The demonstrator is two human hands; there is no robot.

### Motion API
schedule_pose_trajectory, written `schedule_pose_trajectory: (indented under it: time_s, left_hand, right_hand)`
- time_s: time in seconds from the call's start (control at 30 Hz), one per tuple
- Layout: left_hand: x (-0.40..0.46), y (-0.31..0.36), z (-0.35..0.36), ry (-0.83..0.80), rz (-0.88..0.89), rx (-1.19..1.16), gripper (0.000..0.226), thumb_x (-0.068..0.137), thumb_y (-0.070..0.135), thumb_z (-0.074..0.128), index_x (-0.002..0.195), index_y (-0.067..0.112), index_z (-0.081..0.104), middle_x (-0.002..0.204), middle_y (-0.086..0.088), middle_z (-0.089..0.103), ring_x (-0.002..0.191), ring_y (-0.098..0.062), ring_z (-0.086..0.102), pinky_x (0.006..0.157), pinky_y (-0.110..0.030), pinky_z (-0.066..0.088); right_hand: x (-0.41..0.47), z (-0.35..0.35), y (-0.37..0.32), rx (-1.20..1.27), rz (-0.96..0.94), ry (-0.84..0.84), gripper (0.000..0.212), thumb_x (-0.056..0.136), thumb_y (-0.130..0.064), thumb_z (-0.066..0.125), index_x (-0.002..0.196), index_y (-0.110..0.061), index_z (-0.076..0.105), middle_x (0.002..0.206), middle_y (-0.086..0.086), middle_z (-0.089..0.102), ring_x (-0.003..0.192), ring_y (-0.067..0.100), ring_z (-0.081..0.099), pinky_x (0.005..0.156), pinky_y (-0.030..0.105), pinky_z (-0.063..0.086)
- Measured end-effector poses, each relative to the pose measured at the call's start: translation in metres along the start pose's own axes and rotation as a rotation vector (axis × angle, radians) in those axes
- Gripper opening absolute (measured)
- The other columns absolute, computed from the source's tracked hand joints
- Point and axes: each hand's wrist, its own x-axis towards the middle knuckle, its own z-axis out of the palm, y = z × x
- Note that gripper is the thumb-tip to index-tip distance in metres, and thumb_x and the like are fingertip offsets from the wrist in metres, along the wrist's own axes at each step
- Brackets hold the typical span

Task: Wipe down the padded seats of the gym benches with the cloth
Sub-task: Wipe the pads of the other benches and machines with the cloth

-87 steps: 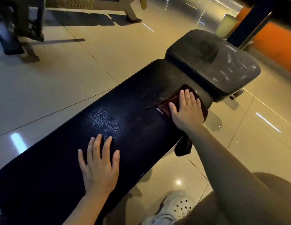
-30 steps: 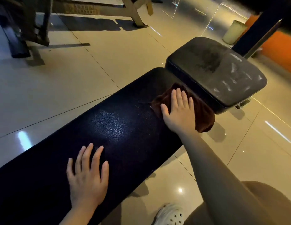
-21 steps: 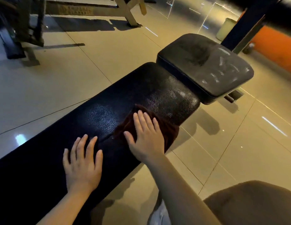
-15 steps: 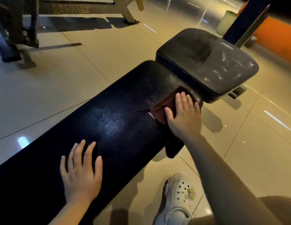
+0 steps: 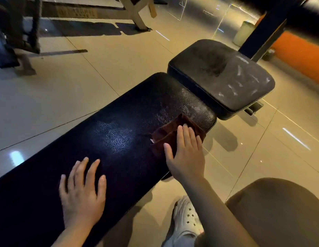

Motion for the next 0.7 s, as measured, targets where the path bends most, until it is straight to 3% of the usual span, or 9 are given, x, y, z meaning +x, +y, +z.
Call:
schedule_pose_trajectory:
  time_s: [0.2,0.4,0.57,0.7]
  left_hand:
    - [-0.002,-0.002,0.002,0.008,-0.013,0.001,0.052,0.094,0.046,0.028,0.139,0.024,0.040,0.149,-0.007,0.034,0.141,-0.028,0.030,0.115,-0.056,0.016]
    - [0.000,0.000,0.001,0.004,-0.022,0.005,0.053,0.092,0.046,0.029,0.137,0.022,0.044,0.148,-0.008,0.037,0.140,-0.028,0.032,0.114,-0.057,0.018]
    - [0.000,-0.001,0.000,0.002,-0.022,0.025,0.054,0.093,0.047,0.028,0.137,0.021,0.046,0.148,-0.007,0.038,0.139,-0.027,0.032,0.114,-0.057,0.019]
    - [-0.001,-0.001,0.000,0.014,-0.024,0.026,0.054,0.094,0.047,0.027,0.137,0.020,0.046,0.148,-0.008,0.038,0.140,-0.026,0.030,0.115,-0.052,0.014]
  right_hand:
    - [0.065,-0.015,0.030,-0.093,-0.022,-0.060,0.079,0.096,-0.067,0.016,0.157,-0.018,0.000,0.165,0.001,-0.003,0.151,0.018,-0.008,0.122,0.037,-0.008]
    - [0.115,-0.022,0.039,-0.125,-0.086,-0.054,0.081,0.093,-0.071,0.013,0.157,-0.021,0.003,0.165,0.000,0.001,0.151,0.018,-0.004,0.122,0.040,-0.004]
    - [0.070,-0.016,0.019,-0.102,0.010,0.021,0.073,0.099,-0.060,0.017,0.157,-0.016,0.009,0.164,0.005,0.007,0.151,0.022,0.003,0.122,0.046,0.002]
    - [0.015,-0.010,0.014,-0.059,0.022,-0.002,0.074,0.098,-0.062,0.021,0.157,-0.018,0.009,0.164,0.003,0.007,0.151,0.022,0.001,0.120,0.040,-0.002]
